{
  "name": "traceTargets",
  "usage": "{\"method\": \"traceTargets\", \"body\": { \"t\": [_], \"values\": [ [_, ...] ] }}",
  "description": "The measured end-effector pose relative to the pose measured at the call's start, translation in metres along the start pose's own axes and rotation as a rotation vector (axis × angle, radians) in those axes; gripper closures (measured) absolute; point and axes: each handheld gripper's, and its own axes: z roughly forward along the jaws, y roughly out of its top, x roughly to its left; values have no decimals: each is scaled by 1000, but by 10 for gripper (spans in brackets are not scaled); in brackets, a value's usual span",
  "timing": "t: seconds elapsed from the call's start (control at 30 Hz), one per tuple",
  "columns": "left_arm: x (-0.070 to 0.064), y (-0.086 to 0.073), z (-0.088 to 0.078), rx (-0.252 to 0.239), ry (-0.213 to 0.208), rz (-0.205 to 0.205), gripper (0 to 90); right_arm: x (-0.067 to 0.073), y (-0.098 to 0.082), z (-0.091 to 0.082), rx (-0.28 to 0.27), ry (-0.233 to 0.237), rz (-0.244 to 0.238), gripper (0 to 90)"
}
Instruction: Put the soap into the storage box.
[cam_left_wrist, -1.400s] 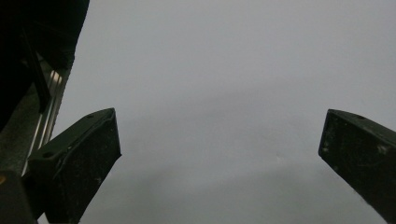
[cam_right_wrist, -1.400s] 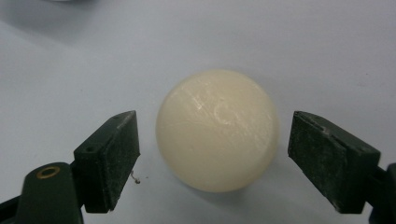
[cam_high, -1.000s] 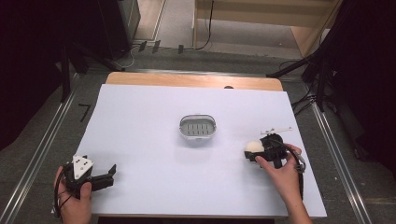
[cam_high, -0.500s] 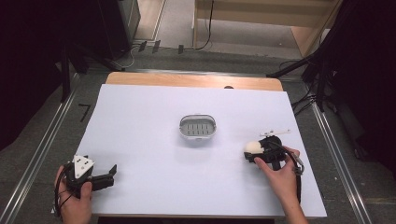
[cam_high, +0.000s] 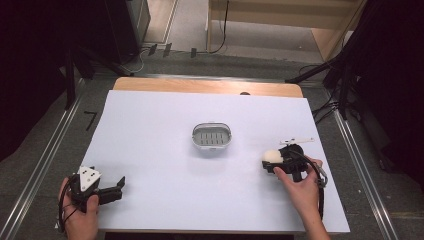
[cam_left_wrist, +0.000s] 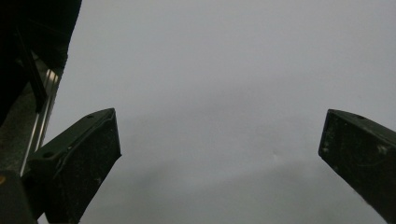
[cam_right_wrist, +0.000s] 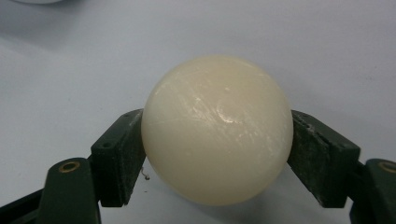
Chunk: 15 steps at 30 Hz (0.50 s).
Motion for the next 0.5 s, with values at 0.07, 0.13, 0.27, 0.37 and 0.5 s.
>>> {"method": "traceTargets", "body": {
  "t": [0.07, 0.13, 0.27, 0.37, 0.5],
  "values": [
    [0, 0, 0, -1, 0, -2, 0, 1, 1, -1, 0, 6, 2, 254],
    [0, 0, 0, 0, 1, 0, 0, 1, 3, -2, -5, 12, -1, 255],
    [0, 0, 0, 2, 2, 3, 0, 3, 6, -5, -10, 13, -5, 255],
    [0, 0, 0, 2, 2, 2, 0, 3, 8, -6, -14, 10, -11, 255],
    [0, 0, 0, -1, 0, 0, 0, 4, 10, -7, -21, 9, -13, 255]
  ]
}}
